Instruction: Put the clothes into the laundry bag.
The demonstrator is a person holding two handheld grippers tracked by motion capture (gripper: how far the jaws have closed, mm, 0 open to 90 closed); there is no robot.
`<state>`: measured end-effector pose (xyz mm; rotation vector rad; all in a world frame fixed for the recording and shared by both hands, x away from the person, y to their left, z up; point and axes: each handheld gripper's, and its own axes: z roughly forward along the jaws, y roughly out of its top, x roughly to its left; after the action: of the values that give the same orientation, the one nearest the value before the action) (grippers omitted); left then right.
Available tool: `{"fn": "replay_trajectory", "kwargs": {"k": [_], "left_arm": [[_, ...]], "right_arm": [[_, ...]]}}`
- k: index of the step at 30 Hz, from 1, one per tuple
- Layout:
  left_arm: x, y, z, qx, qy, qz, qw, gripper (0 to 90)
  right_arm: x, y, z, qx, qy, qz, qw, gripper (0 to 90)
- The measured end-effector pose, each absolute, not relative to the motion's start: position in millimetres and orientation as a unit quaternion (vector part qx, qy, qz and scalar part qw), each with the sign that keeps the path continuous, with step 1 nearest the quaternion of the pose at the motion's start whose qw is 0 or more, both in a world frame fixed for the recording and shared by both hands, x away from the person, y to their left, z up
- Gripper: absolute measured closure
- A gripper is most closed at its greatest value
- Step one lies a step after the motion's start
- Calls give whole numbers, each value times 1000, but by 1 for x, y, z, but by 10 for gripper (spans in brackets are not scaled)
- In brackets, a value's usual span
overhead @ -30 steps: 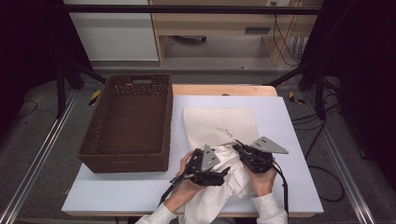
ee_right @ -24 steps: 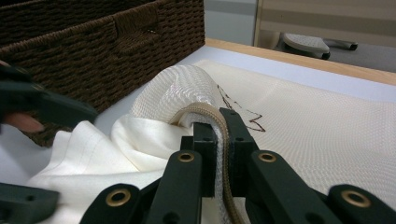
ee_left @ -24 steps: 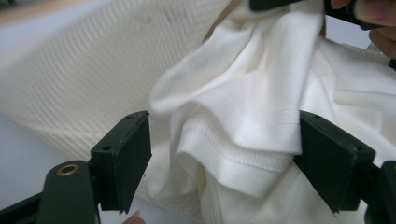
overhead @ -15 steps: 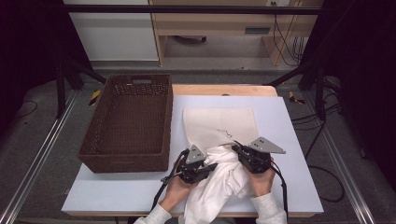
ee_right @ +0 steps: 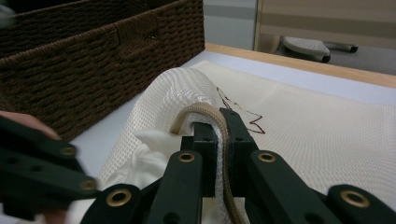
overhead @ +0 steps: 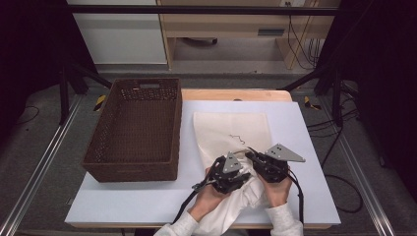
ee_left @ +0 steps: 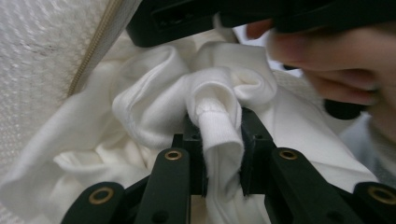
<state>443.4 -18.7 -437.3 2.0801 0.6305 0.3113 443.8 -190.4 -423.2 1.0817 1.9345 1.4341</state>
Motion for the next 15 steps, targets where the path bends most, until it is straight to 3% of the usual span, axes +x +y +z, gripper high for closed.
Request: {"fn": "replay_trajectory", "kwargs": {"k": [3, 8, 13, 15], "left_arm": [[453, -30, -437, 850, 258, 162, 430, 731], [456, -28, -439, 845, 259, 158, 440, 673], [441, -1, -429, 826, 281, 154, 464, 332], [432, 14, -425, 823, 276, 163, 468, 272]], "right_arm": [[441, -189, -419, 392, 708, 531, 252, 866], [441, -191, -420, 395, 705, 533, 249, 866], [442, -194, -423, 397, 706, 531, 250, 866], [441, -194, -423, 397, 707, 529, 250, 866]]}}
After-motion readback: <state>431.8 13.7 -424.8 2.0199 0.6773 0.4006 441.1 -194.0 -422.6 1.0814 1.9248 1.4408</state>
